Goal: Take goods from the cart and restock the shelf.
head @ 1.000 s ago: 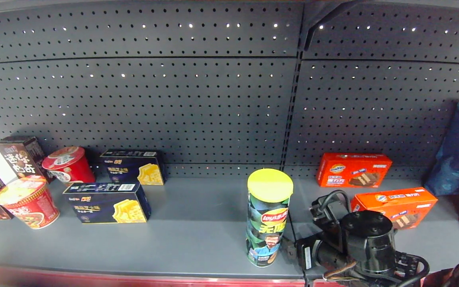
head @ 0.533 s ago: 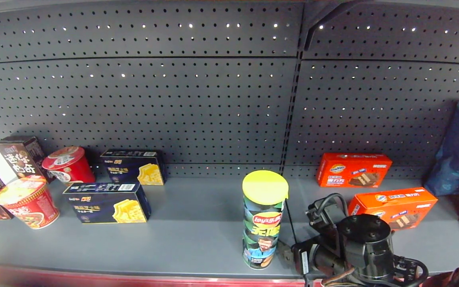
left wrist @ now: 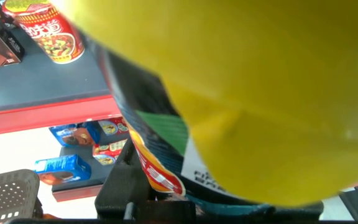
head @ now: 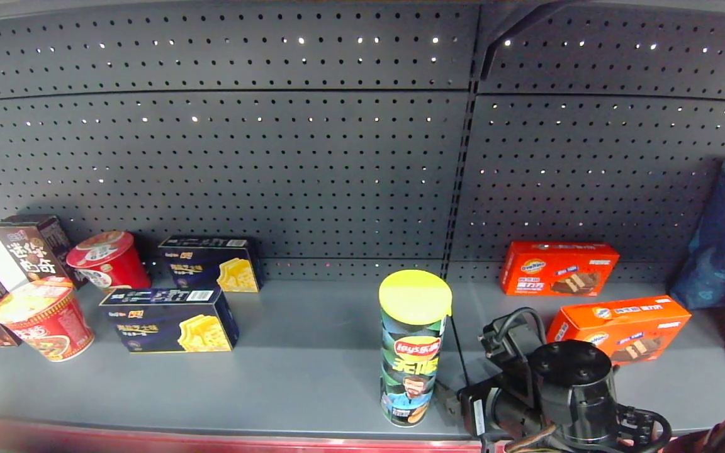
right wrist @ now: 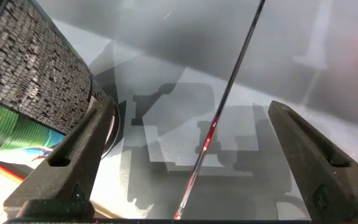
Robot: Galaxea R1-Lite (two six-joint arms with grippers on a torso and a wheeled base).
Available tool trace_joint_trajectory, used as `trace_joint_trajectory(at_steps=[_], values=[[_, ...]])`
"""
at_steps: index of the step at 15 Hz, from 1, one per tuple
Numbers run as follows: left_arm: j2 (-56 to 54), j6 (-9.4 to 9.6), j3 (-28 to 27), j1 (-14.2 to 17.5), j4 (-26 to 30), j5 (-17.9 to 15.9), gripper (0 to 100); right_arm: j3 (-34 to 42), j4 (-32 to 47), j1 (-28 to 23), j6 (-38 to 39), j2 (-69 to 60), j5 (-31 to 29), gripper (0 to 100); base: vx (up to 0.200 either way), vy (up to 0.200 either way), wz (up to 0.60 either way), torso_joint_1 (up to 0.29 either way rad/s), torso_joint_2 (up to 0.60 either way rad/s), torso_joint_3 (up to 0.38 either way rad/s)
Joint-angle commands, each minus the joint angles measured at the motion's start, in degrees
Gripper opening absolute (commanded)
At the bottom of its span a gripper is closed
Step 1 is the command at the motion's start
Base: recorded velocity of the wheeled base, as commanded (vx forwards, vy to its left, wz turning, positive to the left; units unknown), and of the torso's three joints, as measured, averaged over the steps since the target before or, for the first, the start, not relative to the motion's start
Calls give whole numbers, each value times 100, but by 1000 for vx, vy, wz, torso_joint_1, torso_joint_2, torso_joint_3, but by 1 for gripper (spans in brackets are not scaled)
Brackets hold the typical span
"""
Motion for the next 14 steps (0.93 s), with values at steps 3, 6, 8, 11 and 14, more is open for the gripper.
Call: trace_joint_trajectory(at_steps=[3, 6, 8, 11, 14], values=[[-10, 2, 3, 1, 1, 4, 0, -60, -11, 40, 0, 103, -1, 100, 0, 0, 0, 0, 0, 0], [-10, 2, -5, 1, 1, 4, 0, -52, -11, 40, 8, 94, -10, 100, 0, 0, 0, 0, 0, 0], [-2, 2, -58, -8, 1, -5, 0, 36, -20, 14, 17, -152, -19, 100, 0, 0, 0, 0, 0, 0], [7, 11, -76, -26, -26, -5, 0, 291, 68, -162, -123, -1242, -10, 100, 0, 0, 0, 0, 0, 0], [-63, 11, 144, -35, -26, -23, 0, 933, 94, -285, -598, -2200, 60, 100, 0, 0, 0, 0, 0, 0]])
